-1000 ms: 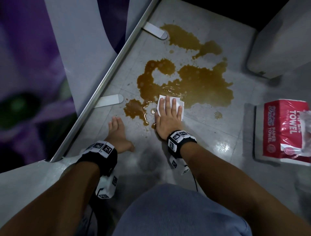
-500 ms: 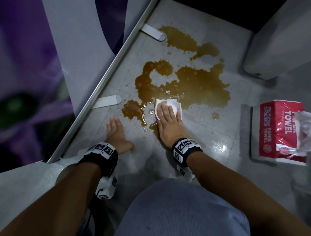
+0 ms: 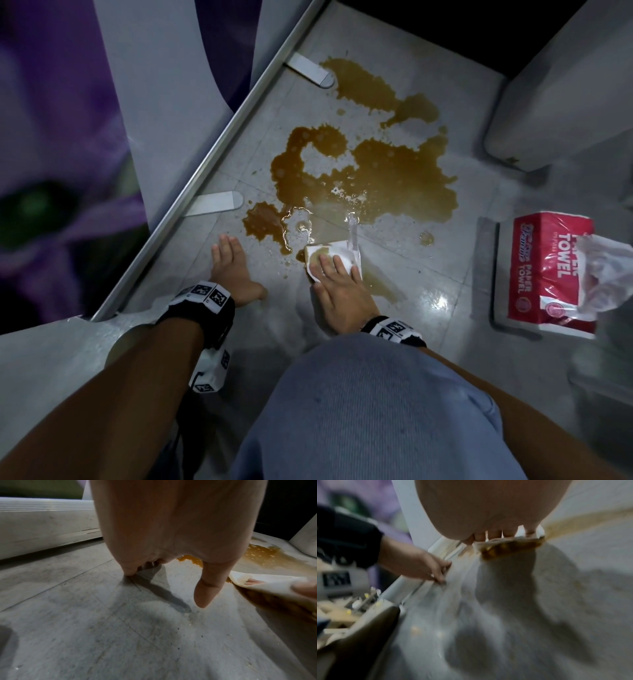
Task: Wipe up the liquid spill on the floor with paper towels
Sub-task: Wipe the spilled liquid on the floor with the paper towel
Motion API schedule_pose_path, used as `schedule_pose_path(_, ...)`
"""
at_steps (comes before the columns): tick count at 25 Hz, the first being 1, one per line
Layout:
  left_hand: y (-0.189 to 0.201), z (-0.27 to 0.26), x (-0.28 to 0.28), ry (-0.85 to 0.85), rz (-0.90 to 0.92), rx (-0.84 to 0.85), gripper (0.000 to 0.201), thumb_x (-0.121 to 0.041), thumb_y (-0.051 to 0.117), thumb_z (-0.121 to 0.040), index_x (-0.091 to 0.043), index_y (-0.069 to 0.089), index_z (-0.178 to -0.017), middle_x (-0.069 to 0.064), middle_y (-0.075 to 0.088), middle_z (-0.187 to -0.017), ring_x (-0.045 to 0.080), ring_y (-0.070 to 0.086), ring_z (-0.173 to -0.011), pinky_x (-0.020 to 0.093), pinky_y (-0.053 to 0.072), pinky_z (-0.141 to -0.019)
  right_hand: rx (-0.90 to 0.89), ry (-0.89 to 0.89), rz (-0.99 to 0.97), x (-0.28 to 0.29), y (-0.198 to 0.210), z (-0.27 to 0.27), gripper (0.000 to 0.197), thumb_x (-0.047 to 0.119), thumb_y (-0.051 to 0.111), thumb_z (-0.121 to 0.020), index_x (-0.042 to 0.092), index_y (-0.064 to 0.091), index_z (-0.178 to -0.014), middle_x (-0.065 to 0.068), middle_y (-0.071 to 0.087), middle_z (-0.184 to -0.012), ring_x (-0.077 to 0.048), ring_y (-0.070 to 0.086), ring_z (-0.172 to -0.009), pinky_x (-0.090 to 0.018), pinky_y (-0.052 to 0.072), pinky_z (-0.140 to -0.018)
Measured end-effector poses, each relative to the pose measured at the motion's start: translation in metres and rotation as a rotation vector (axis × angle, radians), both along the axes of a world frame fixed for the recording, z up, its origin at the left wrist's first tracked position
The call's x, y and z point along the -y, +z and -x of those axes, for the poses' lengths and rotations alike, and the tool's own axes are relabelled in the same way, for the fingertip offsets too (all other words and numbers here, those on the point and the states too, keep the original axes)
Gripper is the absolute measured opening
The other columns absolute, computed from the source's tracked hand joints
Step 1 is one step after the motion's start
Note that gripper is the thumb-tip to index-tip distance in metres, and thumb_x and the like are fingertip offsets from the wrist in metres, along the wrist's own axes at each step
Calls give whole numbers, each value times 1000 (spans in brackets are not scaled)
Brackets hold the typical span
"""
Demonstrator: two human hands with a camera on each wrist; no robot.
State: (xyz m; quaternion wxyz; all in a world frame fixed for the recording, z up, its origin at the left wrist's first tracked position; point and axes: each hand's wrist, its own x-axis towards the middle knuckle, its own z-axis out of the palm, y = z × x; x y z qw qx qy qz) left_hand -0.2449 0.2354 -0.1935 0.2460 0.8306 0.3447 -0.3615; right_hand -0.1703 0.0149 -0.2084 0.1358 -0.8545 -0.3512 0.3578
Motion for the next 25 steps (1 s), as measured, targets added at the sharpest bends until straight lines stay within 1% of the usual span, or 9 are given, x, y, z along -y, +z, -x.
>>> schedule_pose_path(2,1,0,-1,-9,0,-6,135,-40,80,-71,-8,-23,-151,12,-30,-158,35,-23,-146,44,3,-121,-166,-153,-44,0,23,-6,49,40,19,-107,29,30,-154,-4,29,-161,-23,26,-148,-42,19,-121)
schedule_pose_path(4,0,0,-1,-13,-2,-3,135,-41,80,-71,-7,-23,-151,12,-30,-158,35,-23,-146,44,3,-121,-324,-446,-139,-1,47,-15,44,42,27,-107,27,52,-139,-8,63,-129,-19,58,-114,-32,46,-91)
schedule_pose_path(6,-1,1,-1,-8,-10,2,135,-41,80,-71,-8,-23,-151,12,-29,-158,34,-23,-146,43,3,-121,-495,-790,-294,-3,56,-27,38,39,34,-106,19,65,-116,-4,67,-106,-16,62,-94,-28,45,-75)
schedule_pose_path(10,-3,1,-2,4,2,6,134,-40,80,-72,-8,-23,-151,10,-30,-158,33,-24,-146,43,3,-122,-604,-1216,-451,2,36,-47,33,32,43,-101,15,67,-87,-4,70,-82,-26,65,-80,-39,51,-80)
schedule_pose_path(12,-1,2,-4,13,21,9,133,-39,79,-72,-9,-23,-151,9,-30,-158,32,-24,-146,43,4,-122,-317,-1114,-324,16,20,-47,24,35,48,-98,20,66,-105,1,67,-95,-21,62,-91,-39,51,-89)
schedule_pose_path(16,1,2,-3,4,18,13,131,-38,79,-73,-9,-22,-152,10,-29,-158,32,-22,-147,44,5,-122,332,-610,-170,38,8,-36,46,32,53,-95,20,47,-139,-4,50,-135,-21,45,-125,-42,39,-109)
schedule_pose_path(20,1,3,-2,13,21,18,130,-36,79,-73,-9,-22,-152,9,-30,-158,31,-23,-147,44,6,-121,296,-33,-93,17,-10,-23,60,41,31,-105,20,15,-158,-9,6,-166,-29,4,-153,-48,10,-123)
schedule_pose_path(22,0,4,-3,18,28,20,130,-36,79,-73,-10,-22,-152,8,-30,-158,31,-23,-147,44,5,-121,274,70,-24,14,-26,-16,59,42,20,-107,20,2,-159,-8,-8,-166,-27,-12,-152,-49,3,-124)
schedule_pose_path(25,-3,4,-4,16,29,26,131,-37,79,-73,-10,-23,-152,8,-30,-158,31,-23,-147,44,5,-121,304,55,-5,30,-37,-9,60,25,29,-107,18,0,-159,-8,-8,-165,-27,-14,-151,-49,4,-124)
